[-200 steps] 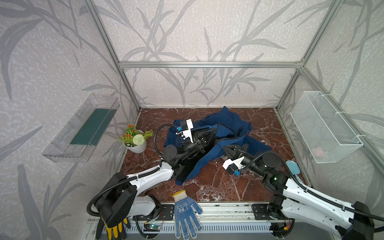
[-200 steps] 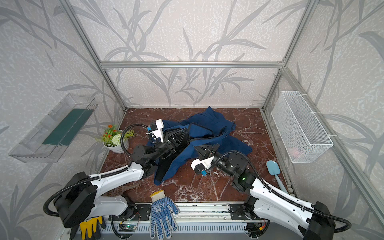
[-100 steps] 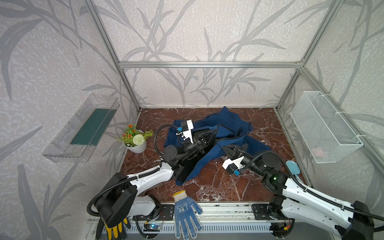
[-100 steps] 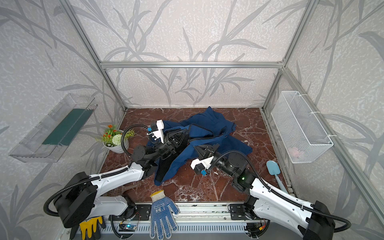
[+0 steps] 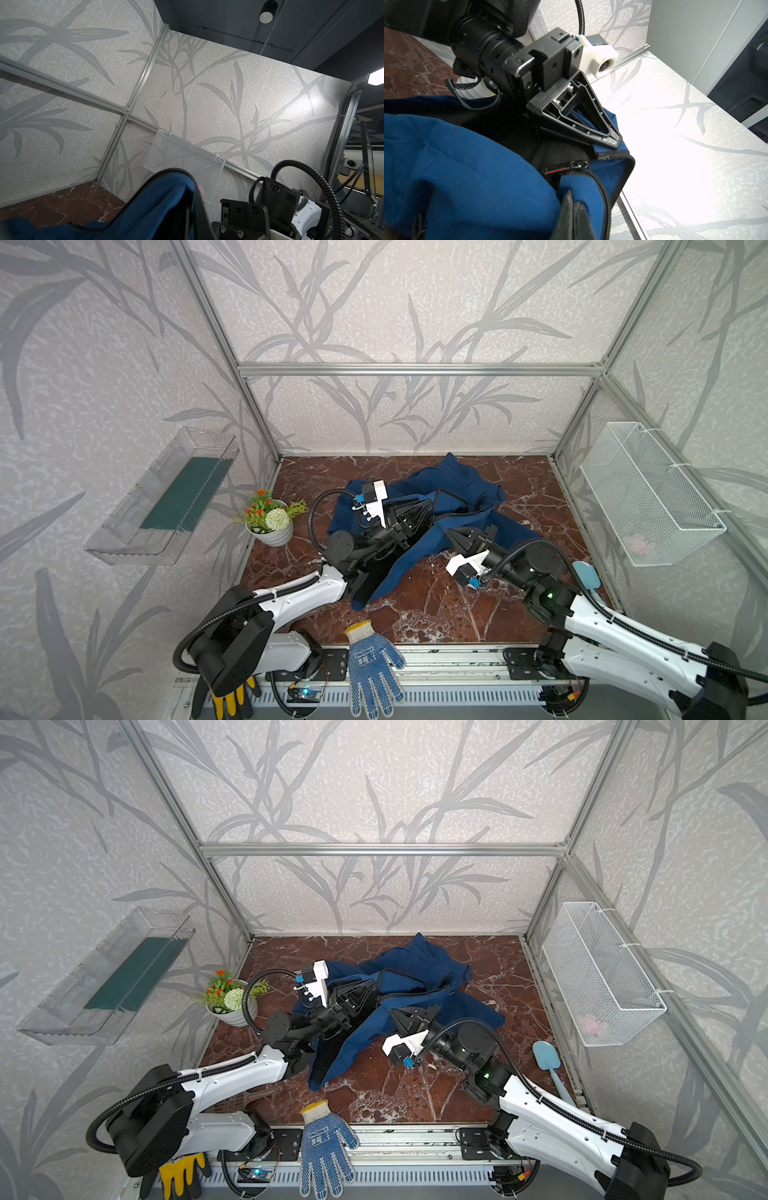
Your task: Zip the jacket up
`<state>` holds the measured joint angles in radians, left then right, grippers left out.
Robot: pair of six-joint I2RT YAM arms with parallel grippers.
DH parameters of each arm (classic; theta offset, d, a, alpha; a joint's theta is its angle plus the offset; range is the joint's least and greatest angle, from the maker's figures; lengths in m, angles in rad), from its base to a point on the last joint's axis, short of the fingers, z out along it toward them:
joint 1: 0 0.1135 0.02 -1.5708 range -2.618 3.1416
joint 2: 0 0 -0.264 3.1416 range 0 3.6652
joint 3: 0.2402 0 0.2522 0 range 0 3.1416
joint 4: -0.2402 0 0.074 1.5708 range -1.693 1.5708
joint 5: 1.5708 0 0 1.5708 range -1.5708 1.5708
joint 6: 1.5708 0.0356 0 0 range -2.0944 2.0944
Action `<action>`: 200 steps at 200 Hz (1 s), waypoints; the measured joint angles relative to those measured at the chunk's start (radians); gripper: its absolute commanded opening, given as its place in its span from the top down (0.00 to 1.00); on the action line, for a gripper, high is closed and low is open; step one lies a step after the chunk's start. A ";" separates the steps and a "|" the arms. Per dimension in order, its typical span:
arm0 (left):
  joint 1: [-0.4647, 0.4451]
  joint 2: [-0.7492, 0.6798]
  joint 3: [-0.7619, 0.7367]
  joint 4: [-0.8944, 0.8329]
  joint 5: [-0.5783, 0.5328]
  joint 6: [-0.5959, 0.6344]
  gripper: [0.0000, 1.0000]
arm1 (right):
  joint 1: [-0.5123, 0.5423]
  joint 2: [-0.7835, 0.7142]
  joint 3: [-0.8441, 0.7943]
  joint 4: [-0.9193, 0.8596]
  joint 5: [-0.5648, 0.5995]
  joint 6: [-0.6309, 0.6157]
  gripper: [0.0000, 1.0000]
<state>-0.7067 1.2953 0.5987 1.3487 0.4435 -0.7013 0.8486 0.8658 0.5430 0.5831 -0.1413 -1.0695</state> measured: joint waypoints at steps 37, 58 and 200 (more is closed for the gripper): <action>0.000 0.000 0.000 0.000 0.005 -0.003 1.00 | -0.004 0.016 0.006 0.002 -0.010 0.004 1.00; 0.000 0.000 0.000 0.000 0.008 -0.006 1.00 | -0.006 0.026 0.017 0.003 -0.016 0.004 1.00; 0.000 0.000 -0.013 0.003 0.013 -0.061 1.00 | -0.017 0.026 0.018 0.010 -0.023 -0.008 1.00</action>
<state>-0.7067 1.2957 0.5858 1.3514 0.4564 -0.7620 0.8318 0.8917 0.5610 0.5934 -0.1638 -1.0779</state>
